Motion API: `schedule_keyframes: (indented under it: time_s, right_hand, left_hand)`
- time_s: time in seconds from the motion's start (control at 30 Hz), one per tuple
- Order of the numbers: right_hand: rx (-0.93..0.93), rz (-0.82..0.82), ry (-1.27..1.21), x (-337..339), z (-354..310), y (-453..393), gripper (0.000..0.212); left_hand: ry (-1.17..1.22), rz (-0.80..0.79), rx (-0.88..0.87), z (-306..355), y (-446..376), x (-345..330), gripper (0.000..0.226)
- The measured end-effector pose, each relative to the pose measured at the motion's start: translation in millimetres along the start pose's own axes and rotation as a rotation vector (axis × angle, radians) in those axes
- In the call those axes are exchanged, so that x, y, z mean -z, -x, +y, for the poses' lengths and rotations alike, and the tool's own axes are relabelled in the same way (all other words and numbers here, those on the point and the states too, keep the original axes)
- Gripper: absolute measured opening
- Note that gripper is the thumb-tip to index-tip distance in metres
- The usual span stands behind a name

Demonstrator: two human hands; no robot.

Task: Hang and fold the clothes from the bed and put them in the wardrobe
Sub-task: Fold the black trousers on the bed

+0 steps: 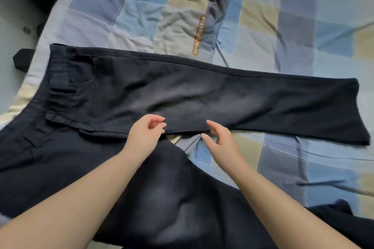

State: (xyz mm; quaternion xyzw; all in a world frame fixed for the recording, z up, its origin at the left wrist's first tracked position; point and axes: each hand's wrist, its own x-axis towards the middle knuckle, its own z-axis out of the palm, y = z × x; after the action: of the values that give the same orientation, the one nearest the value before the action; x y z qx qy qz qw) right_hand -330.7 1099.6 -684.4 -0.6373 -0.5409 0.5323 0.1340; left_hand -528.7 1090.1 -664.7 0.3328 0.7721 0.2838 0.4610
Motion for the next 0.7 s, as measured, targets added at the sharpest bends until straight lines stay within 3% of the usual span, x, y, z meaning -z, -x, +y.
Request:
schedule_keyframes:
  time_s: [0.17, 0.4, 0.47, 0.6, 0.7]
  right_hand:
    - [-0.170, 0.142, -0.093, 146.0, 115.2, 32.5, 0.042]
    - [-0.454, 0.344, -0.345, 319.6, 275.3, 45.0, 0.047]
    - [-0.485, 0.413, -0.504, 343.6, 307.8, 24.0, 0.054]
    - [-0.471, 0.502, -0.771, 355.2, 346.6, -34.9, 0.071]
    - [-0.394, 0.519, -0.849, 354.7, 346.6, -65.5, 0.050]
  left_hand:
    - [-0.112, -0.143, 0.027, 23.6, 48.5, -153.1, 0.013]
    - [0.098, -0.292, 0.217, 45.3, 87.5, -356.7, 0.013]
    - [0.142, -0.277, 0.238, 44.3, 90.2, -396.4, 0.023]
    - [-0.021, -0.321, 0.060, 38.8, 84.1, -440.1, 0.066]
    - [-0.085, -0.350, 0.005, 34.9, 68.8, -454.6, 0.078]
